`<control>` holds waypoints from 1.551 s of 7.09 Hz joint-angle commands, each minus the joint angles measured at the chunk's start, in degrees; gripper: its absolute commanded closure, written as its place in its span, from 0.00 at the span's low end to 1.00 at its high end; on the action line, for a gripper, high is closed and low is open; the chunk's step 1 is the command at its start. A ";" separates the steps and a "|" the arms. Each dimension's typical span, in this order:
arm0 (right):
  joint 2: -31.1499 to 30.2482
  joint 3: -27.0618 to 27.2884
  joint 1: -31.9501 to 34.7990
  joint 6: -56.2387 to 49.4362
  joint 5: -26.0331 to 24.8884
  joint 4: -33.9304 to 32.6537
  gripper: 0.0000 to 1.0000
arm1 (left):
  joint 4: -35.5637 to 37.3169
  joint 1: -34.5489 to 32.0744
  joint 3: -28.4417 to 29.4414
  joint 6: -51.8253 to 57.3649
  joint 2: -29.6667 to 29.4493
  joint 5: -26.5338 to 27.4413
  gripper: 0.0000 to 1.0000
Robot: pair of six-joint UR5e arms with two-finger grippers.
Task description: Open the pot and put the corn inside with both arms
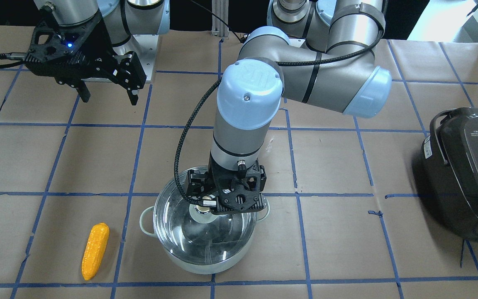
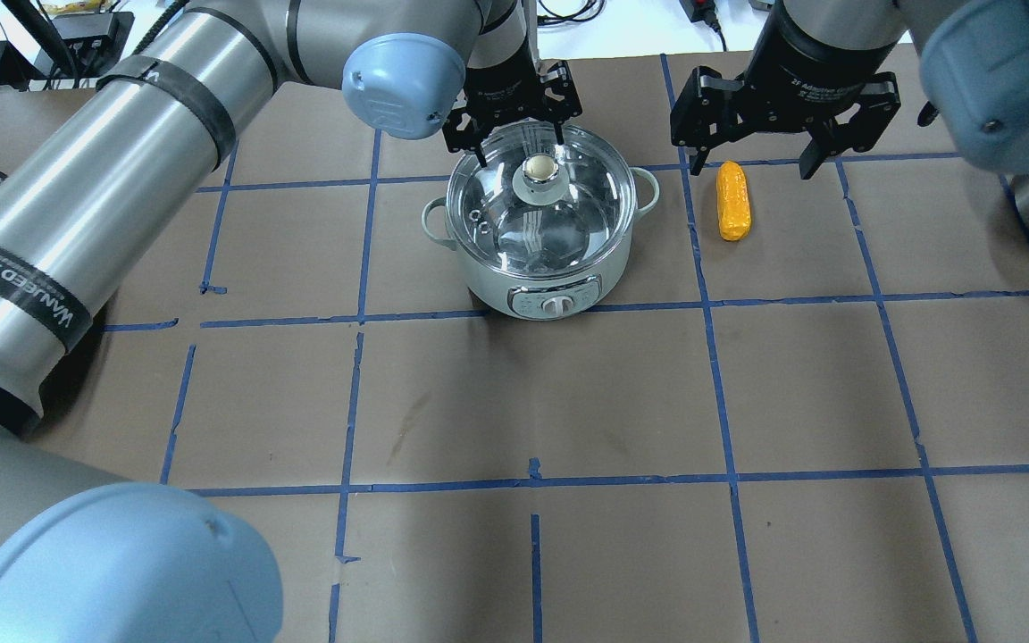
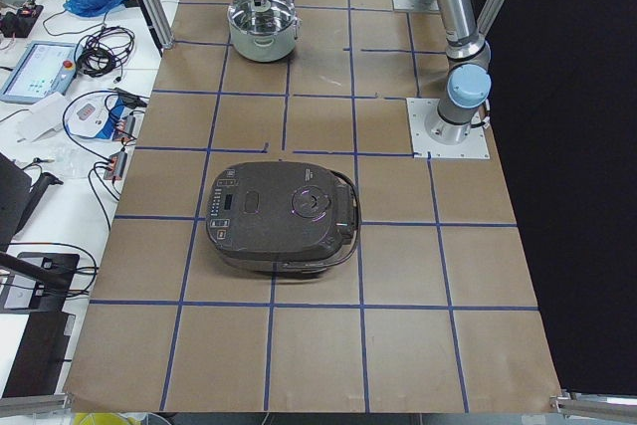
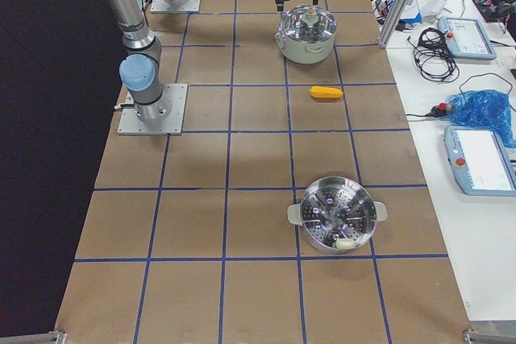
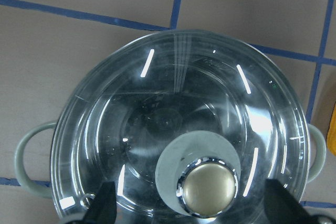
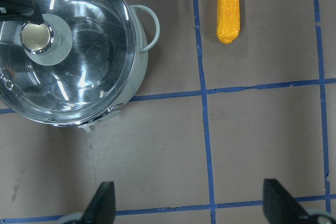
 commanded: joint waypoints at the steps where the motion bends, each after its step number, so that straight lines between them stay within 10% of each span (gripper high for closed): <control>1: 0.00 0.00 0.00 0.00 0.00 0.07 0.00 | 1.18 -0.09 -0.25 -1.07 -1.60 -0.79 0.00; 4: 0.00 0.00 0.00 0.00 0.00 0.07 0.00 | 1.27 -1.32 -0.16 -3.18 -2.31 -0.70 0.14; 5: 0.00 0.00 0.00 0.00 0.00 0.07 0.00 | 1.27 -1.41 -0.07 -3.27 -2.14 -0.79 0.63; 6: 0.00 0.00 0.00 0.00 0.00 0.07 0.00 | 1.18 -1.41 -0.33 -3.36 -2.05 -0.70 0.86; 11: 0.96 -0.44 -2.27 -0.09 -0.61 -0.02 0.00 | -4.43 3.65 1.07 5.82 5.15 0.09 0.93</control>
